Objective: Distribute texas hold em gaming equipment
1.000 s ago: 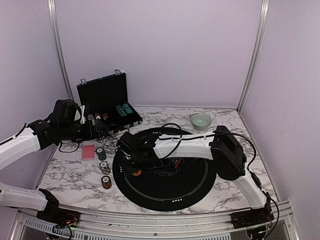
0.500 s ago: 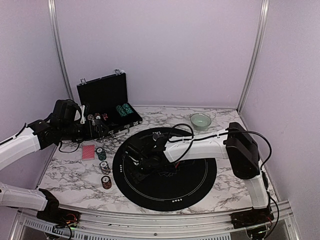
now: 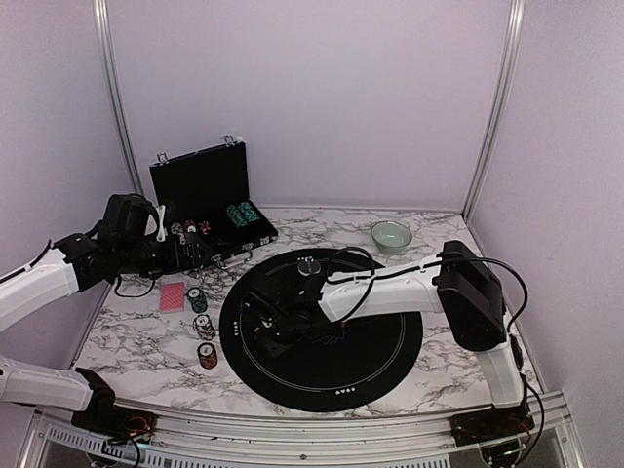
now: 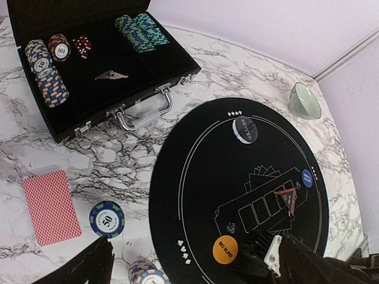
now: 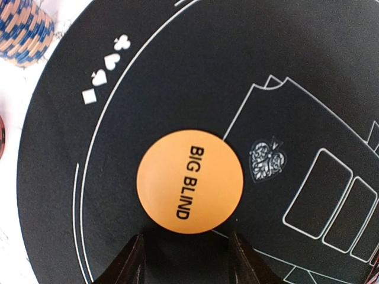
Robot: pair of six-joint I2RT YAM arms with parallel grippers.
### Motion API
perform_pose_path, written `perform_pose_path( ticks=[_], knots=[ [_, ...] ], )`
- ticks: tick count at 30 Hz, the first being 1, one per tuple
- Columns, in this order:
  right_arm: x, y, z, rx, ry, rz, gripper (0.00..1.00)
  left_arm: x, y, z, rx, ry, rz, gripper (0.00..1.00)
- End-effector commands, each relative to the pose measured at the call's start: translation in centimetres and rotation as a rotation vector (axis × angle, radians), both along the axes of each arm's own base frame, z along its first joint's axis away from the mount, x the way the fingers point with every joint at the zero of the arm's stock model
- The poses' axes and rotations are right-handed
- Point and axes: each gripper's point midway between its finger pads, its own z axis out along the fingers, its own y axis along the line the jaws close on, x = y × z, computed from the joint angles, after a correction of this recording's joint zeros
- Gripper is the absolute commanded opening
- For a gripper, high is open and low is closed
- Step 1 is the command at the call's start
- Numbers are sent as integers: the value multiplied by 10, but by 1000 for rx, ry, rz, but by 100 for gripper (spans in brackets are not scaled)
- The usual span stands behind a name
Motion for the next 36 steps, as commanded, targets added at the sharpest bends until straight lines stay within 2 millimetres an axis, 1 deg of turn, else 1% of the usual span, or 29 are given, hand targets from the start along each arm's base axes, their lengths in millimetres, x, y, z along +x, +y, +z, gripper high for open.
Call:
perform_pose_path(
  ticks=[1, 6, 12, 16, 19, 24, 27, 29, 33, 36],
  knots=[
    [6, 11, -7, -8, -28, 20, 45, -1, 5, -2, 12, 9, 10, 99],
    [11, 20, -12, -17, -49, 44, 44, 0, 4, -2, 13, 9, 11, 99],
    [18, 34, -15, -12, -68, 63, 40, 0, 5, -1, 15, 4, 12, 99],
    [23, 42, -18, -9, -75, 68, 38, -1, 6, -2, 15, 6, 12, 99],
    [28, 42, -22, -21, -82, 56, 38, -1, 6, -1, 14, 3, 11, 99],
    [37, 33, -24, -30, -76, 17, 39, -2, 7, 0, 16, 2, 14, 99],
    [35, 32, -19, -22, -74, 21, 42, -2, 7, -2, 16, 7, 14, 99],
    [33, 31, -15, -17, -67, 24, 47, -1, 7, -2, 15, 7, 13, 99],
    [29, 21, 3, 5, -65, 14, 57, 0, 6, -2, 16, 10, 14, 99],
    [27, 8, 20, 26, -72, -6, 63, 0, 5, -3, 13, 13, 11, 99]
  ],
)
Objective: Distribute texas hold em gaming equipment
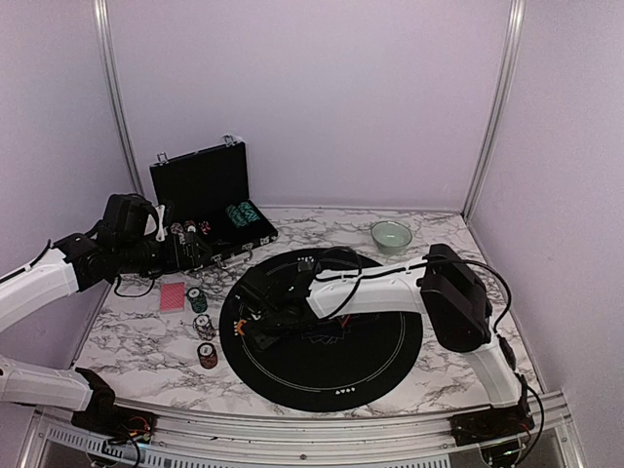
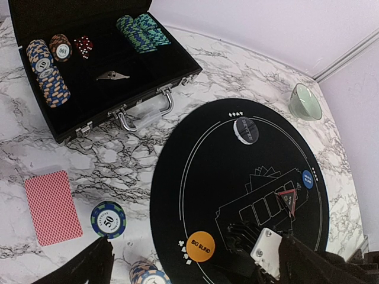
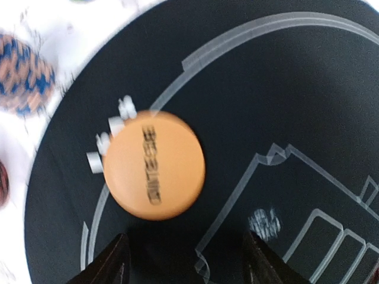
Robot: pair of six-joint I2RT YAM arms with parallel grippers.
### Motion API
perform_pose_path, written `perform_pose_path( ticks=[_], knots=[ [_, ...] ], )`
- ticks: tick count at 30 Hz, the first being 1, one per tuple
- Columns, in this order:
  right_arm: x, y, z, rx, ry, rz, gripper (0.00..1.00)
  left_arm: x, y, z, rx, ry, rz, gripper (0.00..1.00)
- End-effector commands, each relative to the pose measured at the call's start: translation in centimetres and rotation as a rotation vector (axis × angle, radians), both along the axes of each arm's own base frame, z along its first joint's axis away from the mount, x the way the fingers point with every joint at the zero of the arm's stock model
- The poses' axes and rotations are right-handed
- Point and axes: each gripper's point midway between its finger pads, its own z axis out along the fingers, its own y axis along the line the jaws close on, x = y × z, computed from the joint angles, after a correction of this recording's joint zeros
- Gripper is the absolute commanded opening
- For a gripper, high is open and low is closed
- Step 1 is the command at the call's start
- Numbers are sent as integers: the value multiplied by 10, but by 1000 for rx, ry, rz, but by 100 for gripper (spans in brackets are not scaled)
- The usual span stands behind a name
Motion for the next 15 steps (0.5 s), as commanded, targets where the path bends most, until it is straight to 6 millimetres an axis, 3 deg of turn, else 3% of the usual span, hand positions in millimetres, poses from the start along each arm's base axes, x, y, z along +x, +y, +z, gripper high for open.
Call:
perform_pose_path(
  ticks=[1, 6, 12, 15],
  knots=[
    [-6, -29, 23, -2, 14, -37, 63, 0, 3, -4, 13, 15, 5, 99],
    [6, -70, 41, -11, -16, -124, 66, 0, 2, -4, 6, 15, 3, 99],
    [32, -134, 28, -58, -11, -240, 72, 1, 0, -3, -2, 18, -3, 99],
    [43, -154, 25, -62, -7, -273, 77, 1, -1, -2, -4, 16, -5, 99]
  ],
)
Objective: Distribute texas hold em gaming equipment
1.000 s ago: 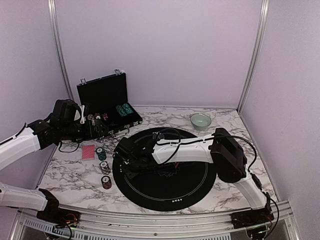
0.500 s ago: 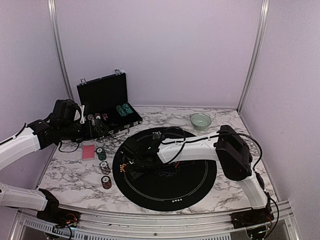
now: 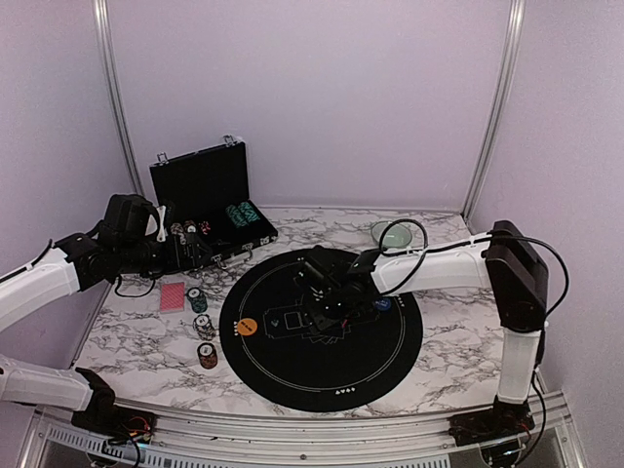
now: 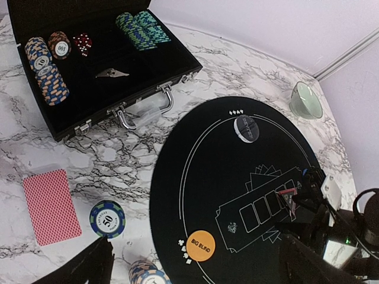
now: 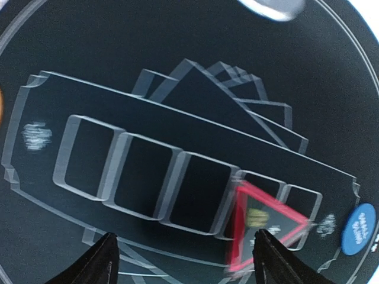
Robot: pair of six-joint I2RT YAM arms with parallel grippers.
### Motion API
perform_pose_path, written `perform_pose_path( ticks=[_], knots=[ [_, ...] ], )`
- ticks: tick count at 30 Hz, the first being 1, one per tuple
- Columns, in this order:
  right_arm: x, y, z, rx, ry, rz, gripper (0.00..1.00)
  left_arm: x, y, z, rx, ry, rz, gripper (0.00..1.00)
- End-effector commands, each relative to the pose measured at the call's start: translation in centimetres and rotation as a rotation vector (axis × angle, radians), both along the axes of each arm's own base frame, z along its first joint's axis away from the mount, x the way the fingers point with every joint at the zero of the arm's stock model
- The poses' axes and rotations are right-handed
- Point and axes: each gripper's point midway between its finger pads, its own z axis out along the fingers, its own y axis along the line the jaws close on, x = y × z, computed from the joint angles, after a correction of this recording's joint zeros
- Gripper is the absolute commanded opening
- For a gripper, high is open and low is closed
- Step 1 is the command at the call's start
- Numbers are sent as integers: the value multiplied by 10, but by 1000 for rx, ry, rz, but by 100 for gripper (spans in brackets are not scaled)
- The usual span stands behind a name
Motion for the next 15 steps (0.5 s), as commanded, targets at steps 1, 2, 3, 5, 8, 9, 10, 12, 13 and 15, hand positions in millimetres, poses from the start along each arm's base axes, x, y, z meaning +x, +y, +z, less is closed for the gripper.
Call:
perform_pose_path(
  ticks=[1, 2, 3, 5, 8, 9, 10, 12, 13, 15],
  knots=[
    [21, -29, 0, 7, -19, -69, 79, 1, 0, 2, -5, 5, -1, 99],
    [24, -34, -1, 11, -13, -78, 80, 2, -1, 2, -6, 5, -1, 99],
    [27, -38, -2, 17, -6, -86, 81, 1, -1, 3, -8, 4, -3, 99],
    [32, -44, -4, 30, 1, -94, 82, 2, -1, 4, -11, 2, -1, 99],
    [36, -52, -9, 41, 13, -103, 83, 2, -1, 4, -11, 2, 0, 99],
    [38, -54, -11, 41, 17, -105, 83, 2, -1, 4, -12, 2, -1, 99],
    [39, -55, -12, 41, 20, -108, 82, 2, -1, 4, -13, 3, 0, 99],
    [39, -57, -15, 38, 21, -108, 82, 2, -1, 5, -14, 1, 1, 99],
    [39, -57, -15, 38, 22, -108, 82, 2, -1, 5, -13, 1, 1, 99],
    [38, -56, -19, 36, 28, -108, 81, 2, -1, 5, -13, 2, 1, 99]
  ],
)
